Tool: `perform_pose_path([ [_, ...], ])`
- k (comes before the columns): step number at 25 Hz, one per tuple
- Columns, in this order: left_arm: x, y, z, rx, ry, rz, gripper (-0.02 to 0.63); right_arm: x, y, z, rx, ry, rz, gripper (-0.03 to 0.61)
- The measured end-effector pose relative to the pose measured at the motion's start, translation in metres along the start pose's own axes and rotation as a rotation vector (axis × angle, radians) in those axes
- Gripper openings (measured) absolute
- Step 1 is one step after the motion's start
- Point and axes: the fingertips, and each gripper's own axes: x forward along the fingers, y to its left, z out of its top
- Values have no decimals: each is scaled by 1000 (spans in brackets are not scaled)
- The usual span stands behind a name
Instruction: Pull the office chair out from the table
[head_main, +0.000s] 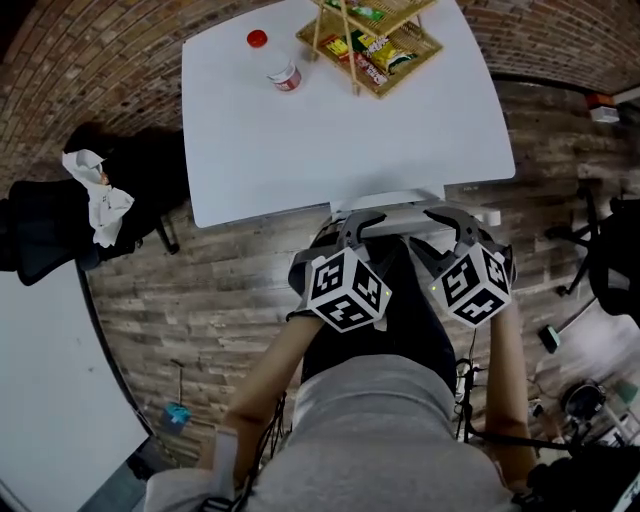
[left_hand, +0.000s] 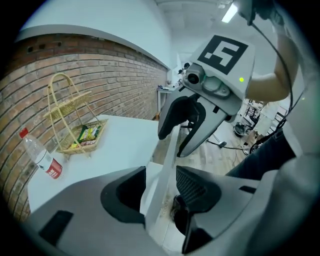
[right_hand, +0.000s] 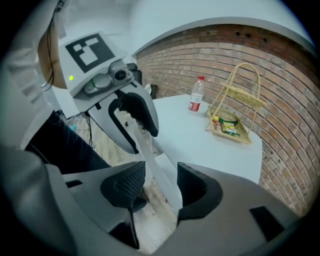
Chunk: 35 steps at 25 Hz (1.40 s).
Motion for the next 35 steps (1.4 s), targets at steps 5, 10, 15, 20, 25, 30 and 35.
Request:
perform_pose_path([
  [5, 14, -4, -9, 98, 109, -8, 186, 14, -2, -22, -273, 185, -32, 213],
  [10, 28, -10, -23, 222, 253, -17, 186, 29, 6, -41, -452, 307, 5, 213],
  [15, 41, -11, -30, 245, 308, -19, 186, 41, 8, -48, -539, 349, 29, 215],
  [20, 53, -9, -39, 243, 354, -15, 186, 52, 7, -58, -559, 376, 48, 215],
  [25, 62, -9, -47, 266, 390, -25, 184, 61, 4, -67, -574, 402, 49, 205],
  [30, 67, -3, -51, 330, 407, 29, 95, 65, 1, -67, -608, 385, 7, 106],
  [35, 66, -4, -51, 312, 403, 43, 92, 64, 1, -66, -580, 377, 16, 98],
])
